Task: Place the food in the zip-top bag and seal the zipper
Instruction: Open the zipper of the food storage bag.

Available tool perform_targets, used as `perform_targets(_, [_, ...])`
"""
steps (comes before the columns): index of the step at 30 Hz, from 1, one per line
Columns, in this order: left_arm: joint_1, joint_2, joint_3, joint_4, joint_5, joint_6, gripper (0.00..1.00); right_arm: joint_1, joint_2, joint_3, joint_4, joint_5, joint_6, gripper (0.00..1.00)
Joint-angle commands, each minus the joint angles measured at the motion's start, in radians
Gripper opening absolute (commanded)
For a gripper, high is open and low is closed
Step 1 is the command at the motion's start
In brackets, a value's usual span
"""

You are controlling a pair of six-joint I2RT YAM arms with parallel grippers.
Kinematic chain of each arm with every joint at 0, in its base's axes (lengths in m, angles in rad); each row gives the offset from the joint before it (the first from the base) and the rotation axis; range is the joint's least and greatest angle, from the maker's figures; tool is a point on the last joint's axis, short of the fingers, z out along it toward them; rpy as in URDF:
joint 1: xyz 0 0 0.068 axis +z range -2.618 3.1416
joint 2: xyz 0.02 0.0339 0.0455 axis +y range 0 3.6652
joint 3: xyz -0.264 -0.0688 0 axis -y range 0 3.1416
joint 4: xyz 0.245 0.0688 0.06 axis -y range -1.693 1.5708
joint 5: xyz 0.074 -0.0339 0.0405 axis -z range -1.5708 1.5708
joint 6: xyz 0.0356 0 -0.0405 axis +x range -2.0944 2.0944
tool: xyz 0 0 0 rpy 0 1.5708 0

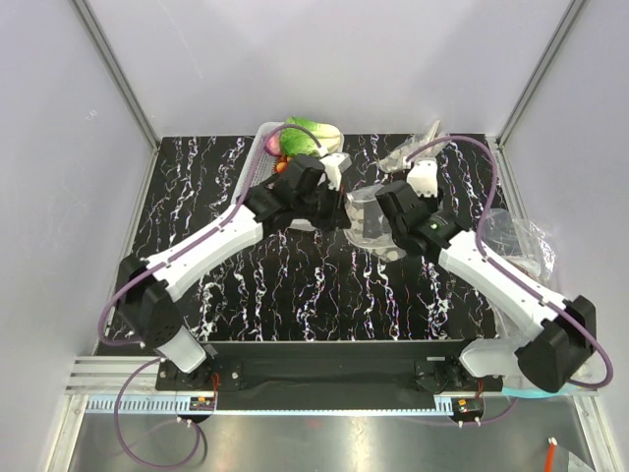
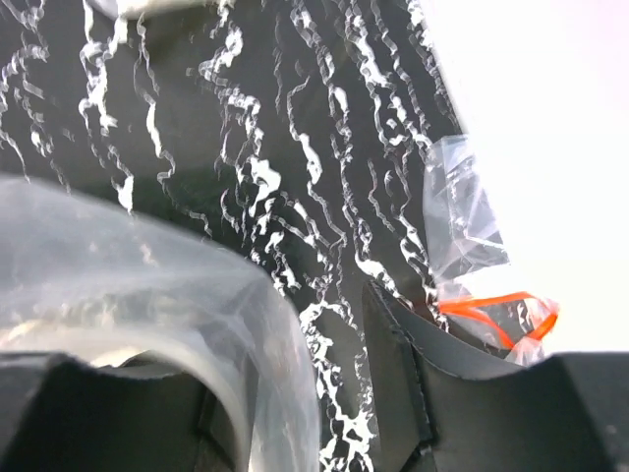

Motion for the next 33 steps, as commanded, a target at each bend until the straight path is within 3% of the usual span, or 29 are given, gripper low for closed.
perform_targets(1, [-0.031, 0.098, 0.106, 0.021, -0.010, 0.024, 0.00, 0.001, -0.098, -0.008, 0.021, 0.083, 0.008, 0.50])
perform_targets(3, [-0.048, 0.158, 0.160, 0.081, 0.013, 0.006, 0.00, 0.001, -0.139, -0.047, 0.064, 0.029, -0.022, 0.52])
perform_targets(7, [-0.056, 0.235, 0.212, 0.180, 0.063, 0.003, 0.00, 0.003, -0.175, -0.097, 0.100, -0.115, -0.058, 0.66])
perform_targets(12, [-0.056, 0.293, 0.212, 0.173, 0.056, 0.044, 0.00, 0.003, -0.161, -0.132, 0.140, -0.231, -0.095, 0.69])
perform_targets(14, [-0.056, 0.293, 0.171, 0.183, 0.040, 0.052, 0.00, 0.001, -0.149, -0.128, 0.130, -0.280, -0.097, 0.68])
perform_targets(15, [-0.054, 0.289, 0.160, 0.192, 0.029, 0.057, 0.00, 0.004, -0.133, -0.126, 0.127, -0.301, -0.094, 0.60])
perform_targets(18, [-0.053, 0.289, 0.142, 0.175, -0.003, 0.052, 0.00, 0.004, -0.119, -0.132, 0.107, -0.356, -0.060, 0.51])
perform_targets(20, [-0.053, 0.286, 0.140, 0.163, -0.032, 0.054, 0.00, 0.007, -0.125, -0.135, 0.091, -0.366, -0.037, 0.50])
perform_targets(25, [-0.051, 0.290, 0.175, 0.071, -0.098, 0.090, 0.00, 0.006, -0.187, -0.138, 0.074, -0.451, -0.022, 0.67])
perform_targets(27, [-0.048, 0.296, 0.185, 0.043, -0.111, 0.101, 0.00, 0.009, -0.202, -0.129, 0.053, -0.481, -0.019, 0.62])
perform_targets(28, [-0.045, 0.296, 0.183, 0.037, -0.112, 0.103, 0.00, 0.009, -0.204, -0.126, 0.044, -0.503, -0.016, 0.52])
perform_targets(33, [-0.041, 0.303, 0.172, 0.020, -0.122, 0.113, 0.00, 0.009, -0.187, -0.109, 0.030, -0.559, -0.010, 0.24])
